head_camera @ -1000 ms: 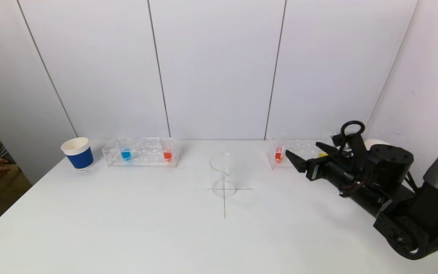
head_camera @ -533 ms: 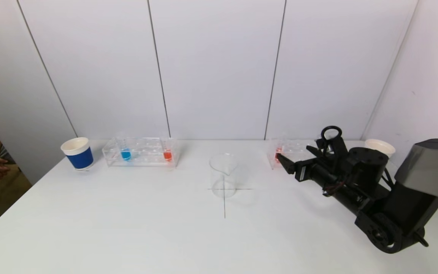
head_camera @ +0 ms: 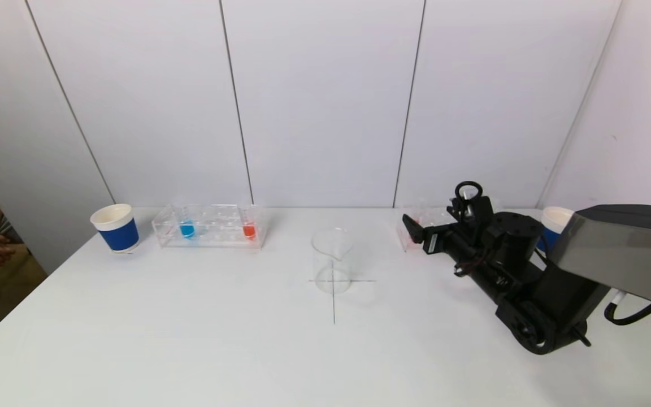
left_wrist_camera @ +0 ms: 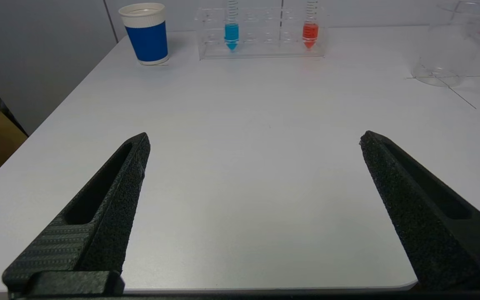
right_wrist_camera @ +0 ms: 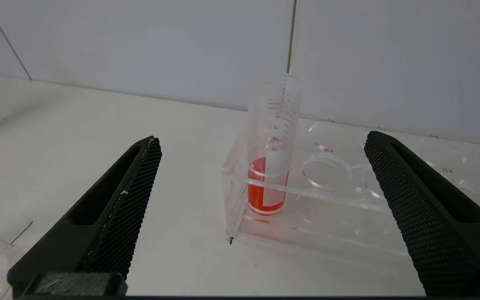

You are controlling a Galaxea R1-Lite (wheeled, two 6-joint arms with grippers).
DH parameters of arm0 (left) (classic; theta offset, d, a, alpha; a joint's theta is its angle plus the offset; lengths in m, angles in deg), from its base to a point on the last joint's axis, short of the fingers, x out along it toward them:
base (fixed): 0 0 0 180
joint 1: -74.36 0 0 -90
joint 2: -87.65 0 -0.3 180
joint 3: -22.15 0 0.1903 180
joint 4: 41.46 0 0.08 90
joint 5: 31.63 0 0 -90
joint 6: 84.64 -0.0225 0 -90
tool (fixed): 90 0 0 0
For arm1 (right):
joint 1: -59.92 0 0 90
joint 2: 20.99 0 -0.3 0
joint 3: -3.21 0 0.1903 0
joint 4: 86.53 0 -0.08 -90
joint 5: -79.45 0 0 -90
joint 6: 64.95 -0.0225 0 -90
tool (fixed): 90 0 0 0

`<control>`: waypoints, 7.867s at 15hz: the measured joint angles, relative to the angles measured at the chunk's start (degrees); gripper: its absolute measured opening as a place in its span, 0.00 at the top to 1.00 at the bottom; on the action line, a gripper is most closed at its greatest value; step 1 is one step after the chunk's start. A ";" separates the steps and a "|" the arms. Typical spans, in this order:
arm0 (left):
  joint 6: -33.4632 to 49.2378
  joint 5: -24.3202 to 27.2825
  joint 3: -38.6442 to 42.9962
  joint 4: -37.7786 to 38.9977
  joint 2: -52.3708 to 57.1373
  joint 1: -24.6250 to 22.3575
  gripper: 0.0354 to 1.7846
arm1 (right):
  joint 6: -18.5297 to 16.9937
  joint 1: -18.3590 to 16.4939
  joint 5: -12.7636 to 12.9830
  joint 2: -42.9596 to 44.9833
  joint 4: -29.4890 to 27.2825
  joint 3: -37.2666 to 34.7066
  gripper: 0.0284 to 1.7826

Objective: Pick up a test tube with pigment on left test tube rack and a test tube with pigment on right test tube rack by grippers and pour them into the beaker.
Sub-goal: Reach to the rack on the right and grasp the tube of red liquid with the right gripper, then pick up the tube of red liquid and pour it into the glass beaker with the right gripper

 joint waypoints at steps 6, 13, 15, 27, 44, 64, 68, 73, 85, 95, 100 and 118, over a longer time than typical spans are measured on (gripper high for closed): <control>-0.02 0.00 0.00 0.00 0.00 0.02 0.01 | -0.11 -0.30 1.96 -3.43 -4.00 7.19 0.00; 0.00 -0.02 0.00 0.02 0.00 0.02 0.01 | -0.05 -0.93 2.01 -5.92 -7.78 12.81 0.00; 0.00 0.00 0.00 0.02 0.00 0.02 0.01 | -0.05 -1.01 1.96 -6.18 -7.80 13.51 0.00; 0.00 0.00 0.00 0.02 0.00 0.02 0.01 | 0.04 0.09 2.18 -6.67 -8.02 15.54 0.00; -0.02 -0.02 0.00 0.02 0.00 0.02 0.01 | 0.26 -0.10 2.95 -7.44 -8.96 17.18 0.00; 0.00 0.00 0.00 0.02 0.00 0.00 0.01 | 0.34 -0.30 2.86 -8.13 -9.78 18.38 0.00; 0.00 -0.02 0.00 0.00 0.00 0.02 0.01 | 0.41 -0.29 2.97 -8.24 -9.75 18.62 0.02; 0.00 0.00 0.00 0.00 0.00 0.02 0.01 | 0.41 -0.27 2.97 -8.33 -9.89 18.86 0.32; 0.00 0.00 0.00 0.02 0.00 0.02 0.01 | 0.43 -0.11 3.00 -8.33 -10.25 18.86 0.73; 0.00 0.00 0.00 0.02 0.00 0.02 0.01 | 0.43 0.09 3.01 -8.05 -10.28 18.55 0.73; -0.02 0.00 0.00 0.02 0.00 0.00 0.01 | 0.52 0.34 3.11 -5.35 -11.33 17.62 0.73; 0.00 0.00 0.00 0.02 0.00 0.02 0.01 | 5.81 0.45 1.71 11.58 -29.21 23.19 0.73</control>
